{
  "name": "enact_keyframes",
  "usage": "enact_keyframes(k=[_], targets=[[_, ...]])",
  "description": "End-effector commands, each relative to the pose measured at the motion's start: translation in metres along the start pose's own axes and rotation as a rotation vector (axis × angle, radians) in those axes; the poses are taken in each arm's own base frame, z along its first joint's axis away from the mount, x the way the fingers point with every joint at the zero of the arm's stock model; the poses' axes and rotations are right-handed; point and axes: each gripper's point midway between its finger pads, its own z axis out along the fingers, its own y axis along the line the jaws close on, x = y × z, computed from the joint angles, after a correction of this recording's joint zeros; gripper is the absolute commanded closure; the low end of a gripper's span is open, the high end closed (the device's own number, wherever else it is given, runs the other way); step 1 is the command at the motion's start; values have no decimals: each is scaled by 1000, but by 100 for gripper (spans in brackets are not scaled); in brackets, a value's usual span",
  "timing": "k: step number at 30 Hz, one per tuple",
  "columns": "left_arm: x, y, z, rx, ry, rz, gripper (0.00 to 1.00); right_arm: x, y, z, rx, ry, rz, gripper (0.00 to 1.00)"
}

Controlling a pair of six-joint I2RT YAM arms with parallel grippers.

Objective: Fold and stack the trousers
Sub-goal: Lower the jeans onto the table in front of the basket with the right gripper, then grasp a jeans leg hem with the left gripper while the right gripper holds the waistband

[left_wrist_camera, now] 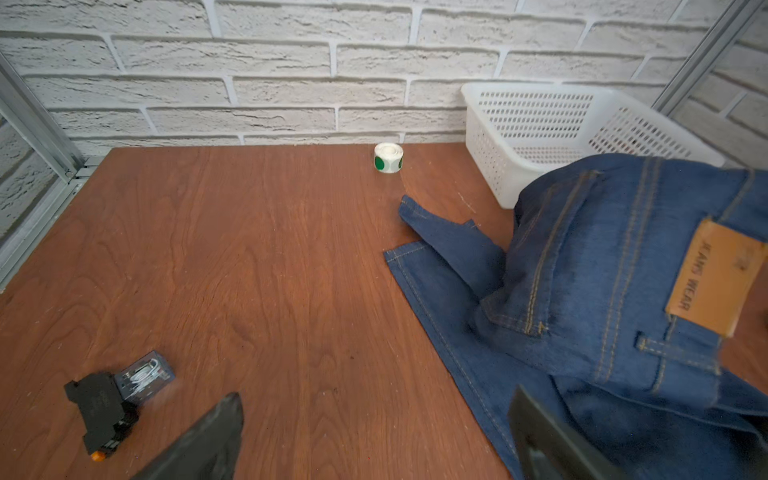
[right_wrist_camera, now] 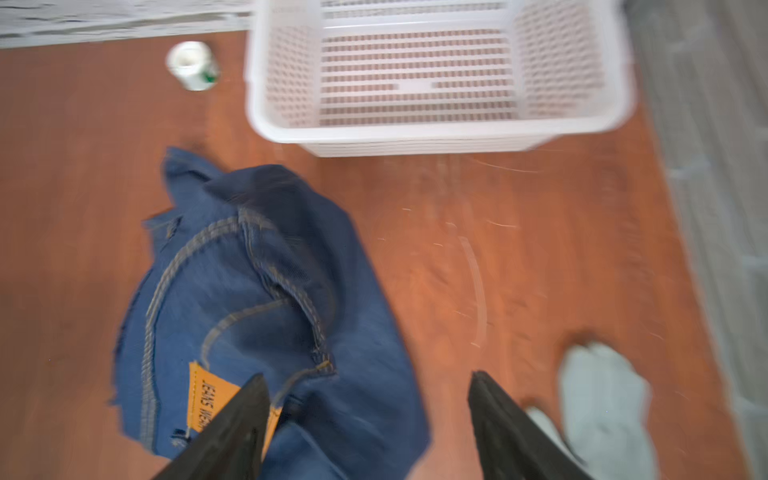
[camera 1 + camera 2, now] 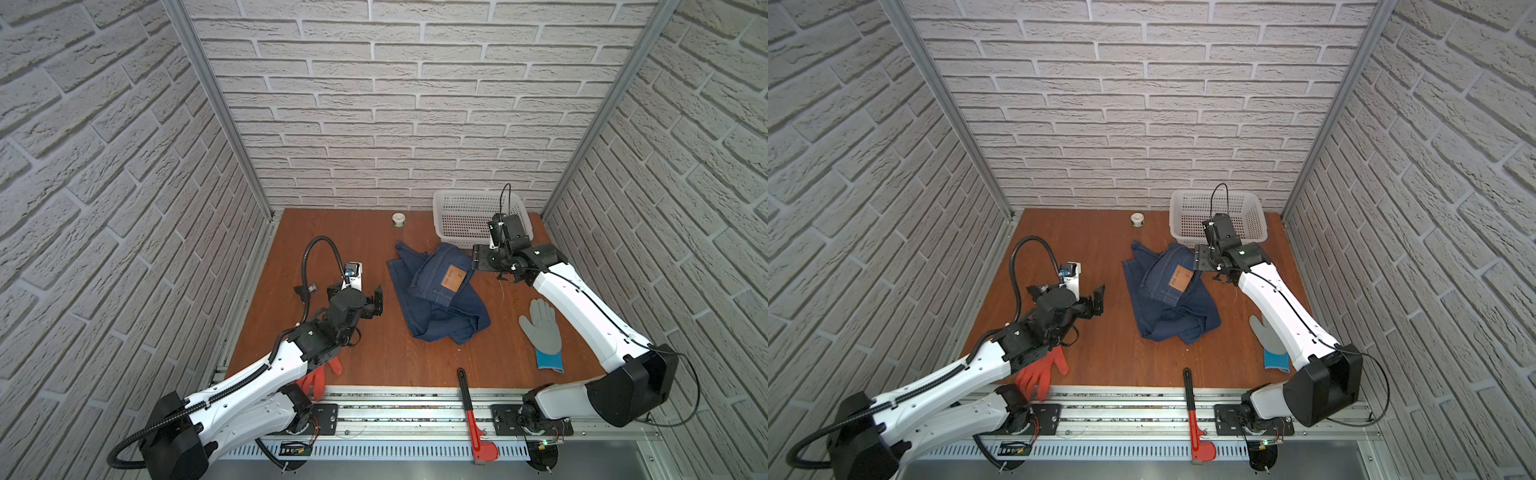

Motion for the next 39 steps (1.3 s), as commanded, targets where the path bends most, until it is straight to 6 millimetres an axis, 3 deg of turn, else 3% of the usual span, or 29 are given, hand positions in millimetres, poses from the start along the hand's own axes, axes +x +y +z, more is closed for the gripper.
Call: enact_keyframes(k=[1, 8, 13, 17, 23, 33, 39], targets=[[5, -1, 7, -26, 56, -3, 2, -6, -29, -33, 81, -92, 43, 21], [40, -37, 47, 51, 189, -81, 3, 5, 14, -46, -216, -110, 94, 25], [76, -55, 75, 78, 273, -186, 4, 40, 50, -37, -285, -82, -25, 28], [90, -57, 98, 71, 299, -261, 4, 70, 68, -25, -283, -53, -132, 28], [86, -58, 142, 101, 312, -374, 3, 94, 83, -11, -273, -28, -250, 27], [48, -48, 214, 103, 291, -410, 2, 121, 122, 4, -299, -63, -494, 21], [54, -57, 257, 109, 357, -370, 2, 130, 128, 17, -287, -40, -522, 19]])
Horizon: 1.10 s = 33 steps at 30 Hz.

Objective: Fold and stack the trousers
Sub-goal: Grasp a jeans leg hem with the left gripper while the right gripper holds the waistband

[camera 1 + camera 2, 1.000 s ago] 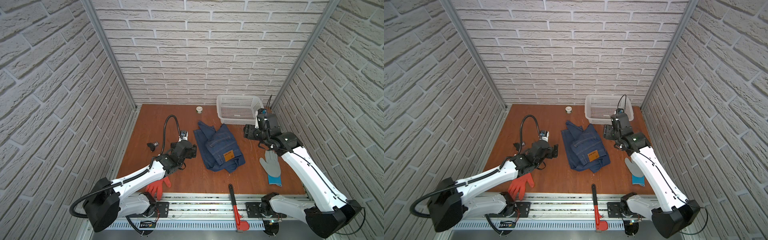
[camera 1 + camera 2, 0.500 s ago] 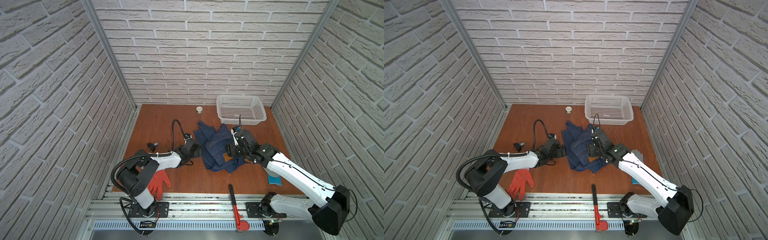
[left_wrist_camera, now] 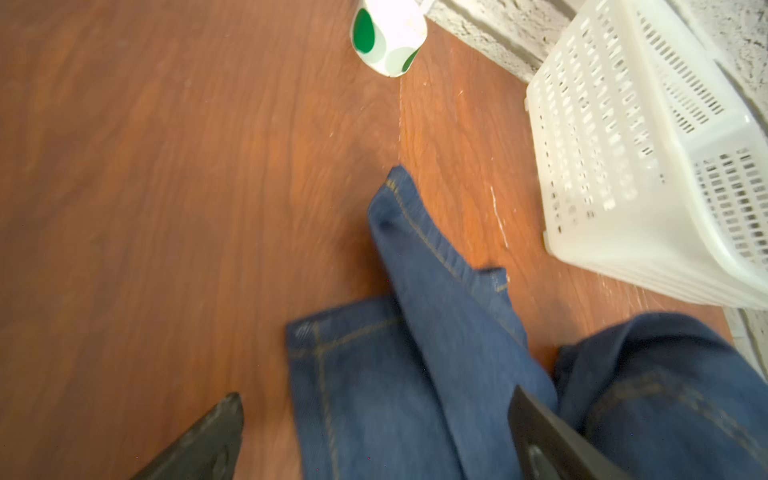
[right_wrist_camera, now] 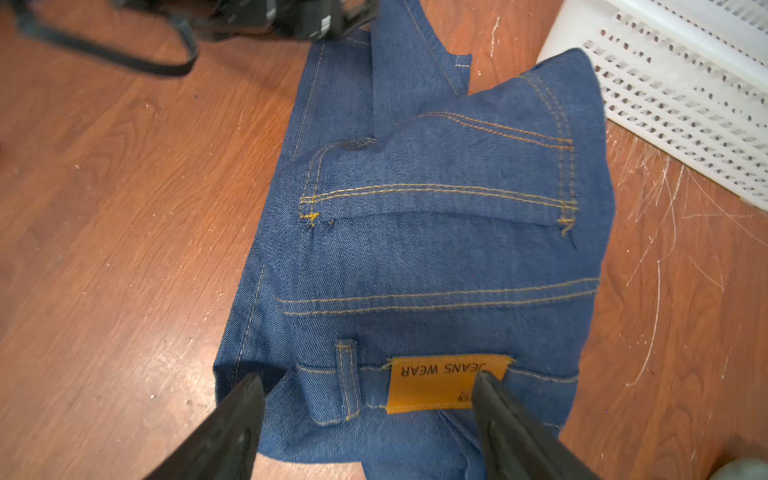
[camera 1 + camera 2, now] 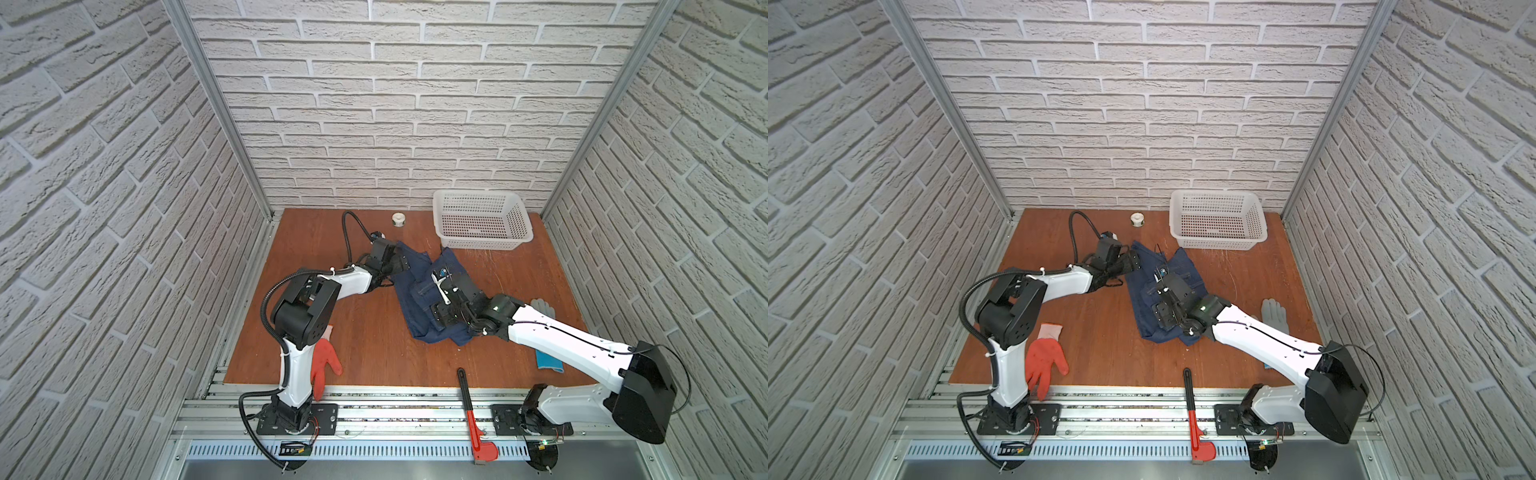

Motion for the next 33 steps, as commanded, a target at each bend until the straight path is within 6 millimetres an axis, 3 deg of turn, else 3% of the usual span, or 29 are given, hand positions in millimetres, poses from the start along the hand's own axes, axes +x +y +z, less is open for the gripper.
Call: enact_keyframes(k=[1, 10, 14, 19, 22, 26, 28, 30, 31, 33], targets=[[10, 0, 24, 3, 71, 42, 2, -9, 3, 5, 8, -41, -19, 19], [9, -5, 64, 3, 109, 67, 6, 6, 10, 21, 2, 18, -44, 18], [15, -6, 73, 16, 135, 48, 19, 10, 21, 26, -2, 36, -68, 17], [25, -3, 81, 14, 165, 38, 28, 10, 26, 35, 34, 42, -94, 15], [32, 0, 83, 7, 189, 40, 40, 8, 30, 40, 42, 42, -91, 14], [43, 9, 84, -21, 217, 48, 59, 5, 16, 51, 160, 32, -40, 15], [46, 14, 84, -29, 222, 46, 75, 5, 9, 56, 215, 27, -14, 22], [45, 19, 81, -41, 214, 38, 94, 4, 1, 57, 262, 19, 10, 37], [44, 23, 78, -45, 207, 32, 100, 4, -2, 57, 278, 16, 20, 52], [39, 32, 73, -52, 186, 15, 100, 3, -8, 53, 300, 7, 38, 74]])
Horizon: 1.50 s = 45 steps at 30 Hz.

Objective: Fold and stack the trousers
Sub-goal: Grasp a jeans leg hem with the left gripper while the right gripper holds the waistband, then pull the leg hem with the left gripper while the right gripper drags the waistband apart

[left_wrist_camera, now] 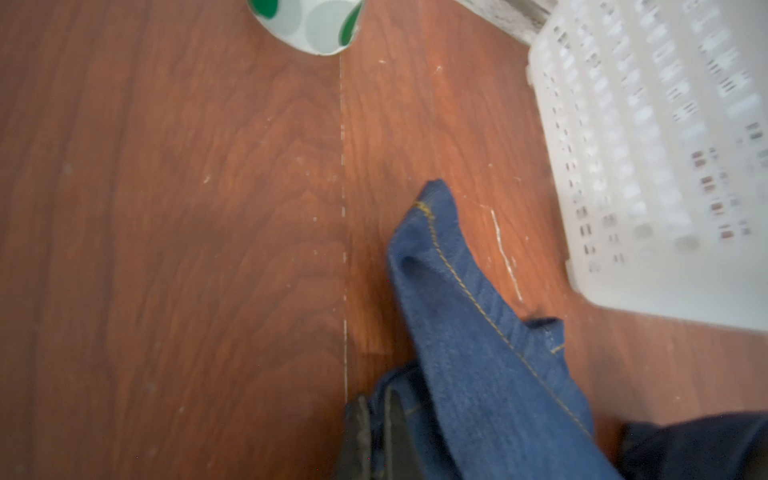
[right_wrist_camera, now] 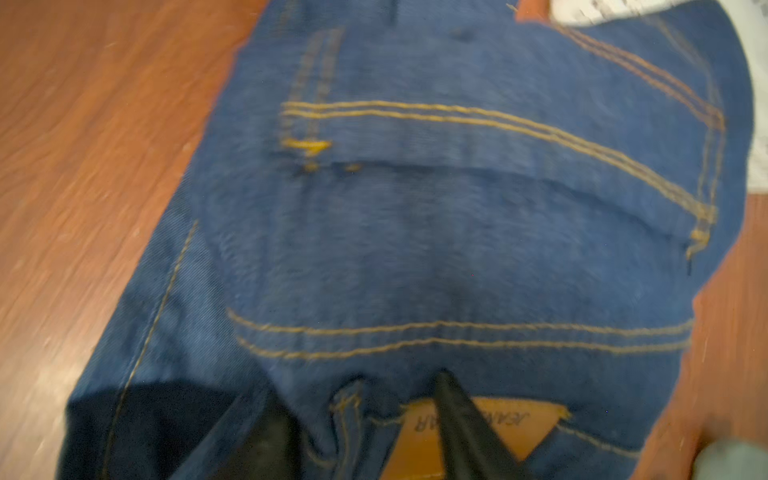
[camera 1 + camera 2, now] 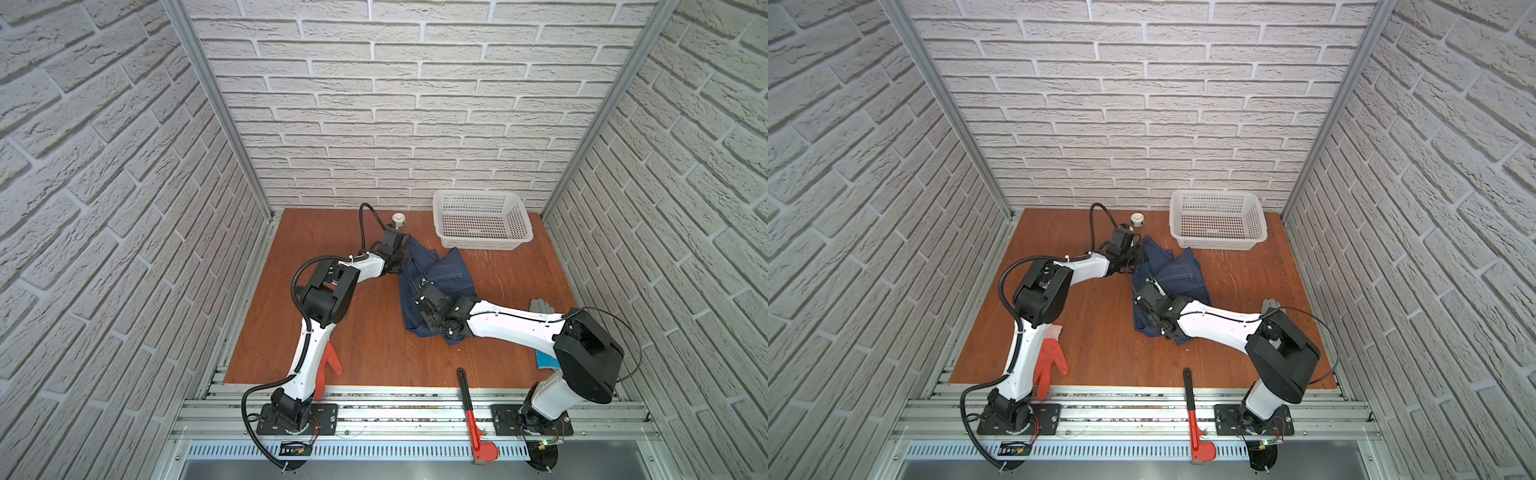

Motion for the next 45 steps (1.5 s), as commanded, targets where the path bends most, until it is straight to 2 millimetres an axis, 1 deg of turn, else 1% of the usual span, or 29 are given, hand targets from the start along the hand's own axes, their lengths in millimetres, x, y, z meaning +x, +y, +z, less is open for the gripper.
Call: enact_keyframes(k=[1, 3, 5, 10, 12, 13, 15, 17, 18, 20, 21, 23, 25, 27, 28, 32, 34, 35, 37, 40, 43, 45], targets=[[38, 48, -5, -108, 103, -38, 100, -19, -20, -12, 80, -79, 99, 80], [32, 59, -14, -116, 82, -61, 100, -22, -27, -23, 81, -100, 107, 88], [24, 70, -28, -126, 56, -80, 100, -25, -36, -39, 79, -123, 114, 93], [12, 101, -63, -165, 8, -116, 100, -30, -64, -84, 56, -181, 157, 94], [10, 116, -82, -186, -14, -136, 100, -33, -75, -103, 46, -210, 182, 94], [8, 126, -96, -204, -34, -152, 100, -35, -80, -113, 38, -227, 193, 94], [2, 143, -128, -236, -87, -181, 100, -39, -88, -129, 19, -255, 211, 94], [-6, 166, -171, -283, -152, -213, 100, -43, -96, -145, 5, -281, 232, 94], [-8, 174, -190, -305, -177, -223, 100, -45, -99, -151, 1, -292, 244, 94], [-13, 193, -240, -375, -238, -234, 100, -48, -111, -165, 10, -318, 279, 94], [-15, 199, -264, -404, -272, -236, 100, -48, -117, -171, 22, -331, 299, 94], [-18, 217, -317, -476, -341, -254, 100, -46, -135, -181, 71, -357, 351, 94], [-18, 229, -358, -529, -389, -271, 100, -41, -153, -188, 142, -379, 392, 94], [-13, 237, -387, -567, -414, -289, 100, -33, -173, -191, 233, -398, 433, 94], [-10, 239, -396, -576, -423, -302, 100, -27, -183, -192, 282, -403, 453, 94], [-1, 243, -410, -616, -423, -336, 100, -3, -222, -193, 447, -364, 524, 94], [3, 249, -419, -662, -427, -349, 100, 6, -237, -191, 492, -334, 554, 94], [3, 250, -423, -674, -431, -355, 100, 9, -241, -190, 499, -325, 565, 94], [2, 251, -429, -685, -447, -361, 100, 11, -244, -185, 488, -313, 582, 94], [-6, 248, -432, -678, -460, -357, 100, 6, -241, -176, 448, -305, 583, 94], [-18, 241, -437, -659, -474, -348, 100, 0, -242, -173, 440, -300, 589, 94], [-26, 235, -445, -653, -498, -341, 100, -4, -244, -175, 438, -314, 601, 94]])
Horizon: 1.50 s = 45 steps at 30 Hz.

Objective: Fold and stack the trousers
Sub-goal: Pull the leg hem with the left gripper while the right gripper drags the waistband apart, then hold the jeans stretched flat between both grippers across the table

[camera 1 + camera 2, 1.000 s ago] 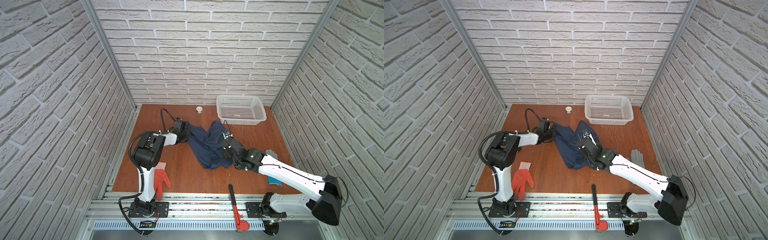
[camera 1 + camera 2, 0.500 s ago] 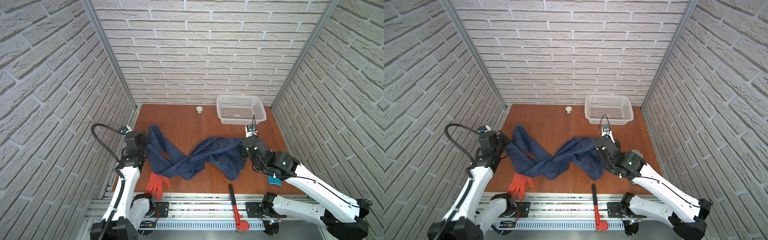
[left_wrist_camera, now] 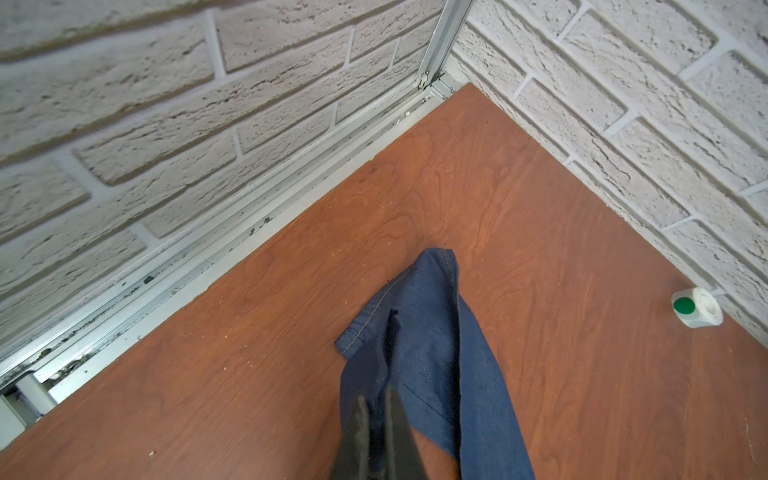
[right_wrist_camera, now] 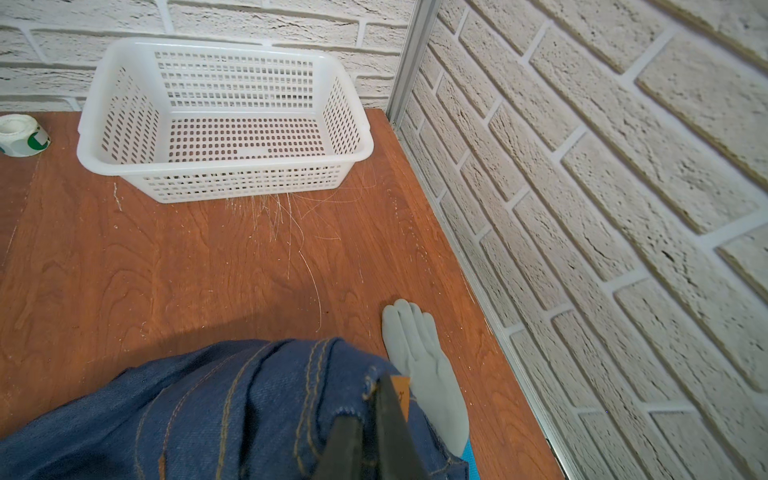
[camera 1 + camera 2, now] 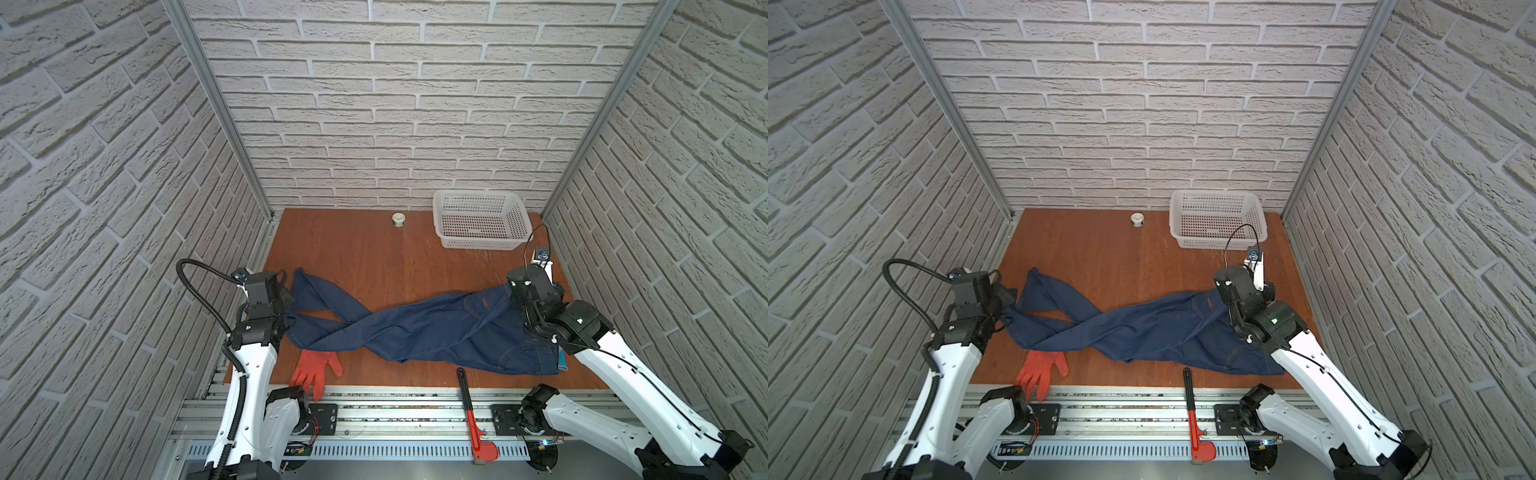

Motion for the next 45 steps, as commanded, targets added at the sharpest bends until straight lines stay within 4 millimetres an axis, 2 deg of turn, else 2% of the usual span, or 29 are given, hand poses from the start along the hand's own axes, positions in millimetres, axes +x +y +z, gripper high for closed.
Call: enact_keyframes(k=[1, 3, 5, 10, 12, 17, 20, 22, 25, 30, 34, 38, 41, 45], targets=[[-31, -7, -17, 10, -81, -4, 100, -22, 1, -3, -16, -62, 75, 94], [-39, -5, -22, -6, -100, 1, 100, -24, -3, -1, -6, -66, 86, 94], [-40, -5, -16, -13, -83, 2, 100, -22, -4, 5, 8, -55, 89, 94], [-18, -22, 21, 21, 81, 9, 100, -11, -1, 34, 41, 17, 96, 94], [-16, -29, 29, 41, 112, 2, 100, -7, 1, 47, 37, 53, 116, 94], [-38, -33, 23, 25, 69, 1, 100, -3, -6, 71, 60, 129, 175, 94], [-50, -39, 28, 25, 79, 12, 100, -1, -9, 87, 75, 172, 202, 94], [-53, -49, 39, 39, 118, 20, 100, 3, -9, 101, 88, 212, 214, 94], [-47, -60, 62, 44, 192, 25, 100, 10, -7, 120, 98, 258, 227, 94], [-46, -64, 87, 32, 255, -1, 100, 27, -14, 147, 124, 332, 264, 94], [-62, -78, 98, 49, 262, -7, 100, 37, -21, 167, 141, 390, 292, 95], [-88, -92, 99, 66, 244, -7, 100, 44, -30, 182, 155, 434, 322, 95], [-107, -92, 97, 63, 216, -23, 100, 48, -38, 191, 171, 464, 345, 94], [-122, -93, 106, 54, 210, -39, 100, 52, -43, 201, 182, 491, 362, 94]])
